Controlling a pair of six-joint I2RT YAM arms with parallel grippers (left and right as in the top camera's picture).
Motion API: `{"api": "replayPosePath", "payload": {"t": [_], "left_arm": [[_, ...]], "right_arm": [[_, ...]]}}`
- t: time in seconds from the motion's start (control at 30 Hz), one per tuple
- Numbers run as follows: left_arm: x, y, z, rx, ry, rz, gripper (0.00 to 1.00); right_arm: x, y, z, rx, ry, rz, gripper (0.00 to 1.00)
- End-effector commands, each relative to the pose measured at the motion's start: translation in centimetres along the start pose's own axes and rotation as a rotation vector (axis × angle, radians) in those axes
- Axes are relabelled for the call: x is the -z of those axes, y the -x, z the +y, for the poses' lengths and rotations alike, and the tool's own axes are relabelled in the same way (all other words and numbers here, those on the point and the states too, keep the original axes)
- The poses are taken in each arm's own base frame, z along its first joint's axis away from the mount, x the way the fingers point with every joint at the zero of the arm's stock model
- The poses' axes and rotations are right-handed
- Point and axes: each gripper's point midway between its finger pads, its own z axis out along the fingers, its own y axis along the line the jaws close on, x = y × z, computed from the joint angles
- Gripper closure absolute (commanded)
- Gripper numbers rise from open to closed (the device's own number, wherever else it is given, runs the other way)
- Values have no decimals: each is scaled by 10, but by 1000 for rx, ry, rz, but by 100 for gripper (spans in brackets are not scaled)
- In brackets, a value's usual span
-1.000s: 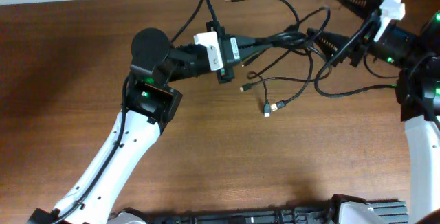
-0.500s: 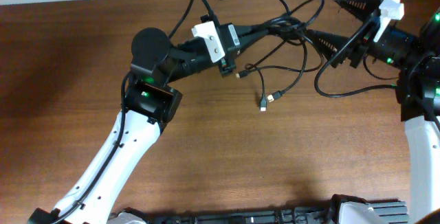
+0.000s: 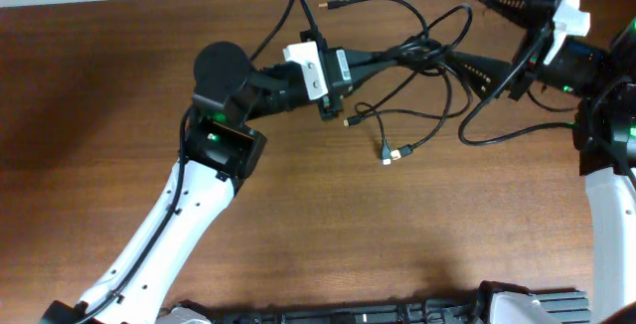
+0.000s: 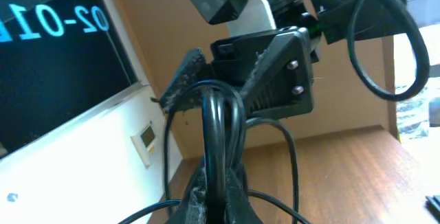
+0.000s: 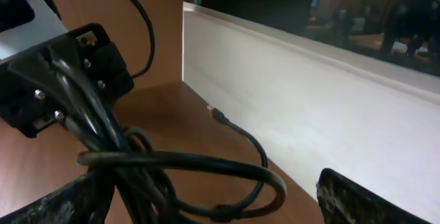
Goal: Untangle cables
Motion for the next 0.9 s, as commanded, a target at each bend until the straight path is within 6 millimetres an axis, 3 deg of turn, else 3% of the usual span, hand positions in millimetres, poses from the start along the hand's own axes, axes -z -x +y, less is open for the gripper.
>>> {"api": "replayPosePath", "payload": {"t": [0.0, 0.13, 0.3, 0.5, 0.87], "left_arm": [[-7, 21, -20, -19, -57, -45, 100], [-10, 20, -33, 1, -116, -44, 100], [-10, 17, -36, 14, -129, -34, 100], [-11, 15, -24, 16, -63, -21, 100], [-13, 14, -48, 46, -179, -25, 100]], "right_arm": [[-1, 7, 1, 31, 1, -13, 8], [0, 7, -15, 53, -92, -3, 7], [0, 15, -16, 96, -94, -23, 8], [0, 16, -11, 100, -69, -29, 8], [0, 25, -12, 152, -73, -51, 8]]}}
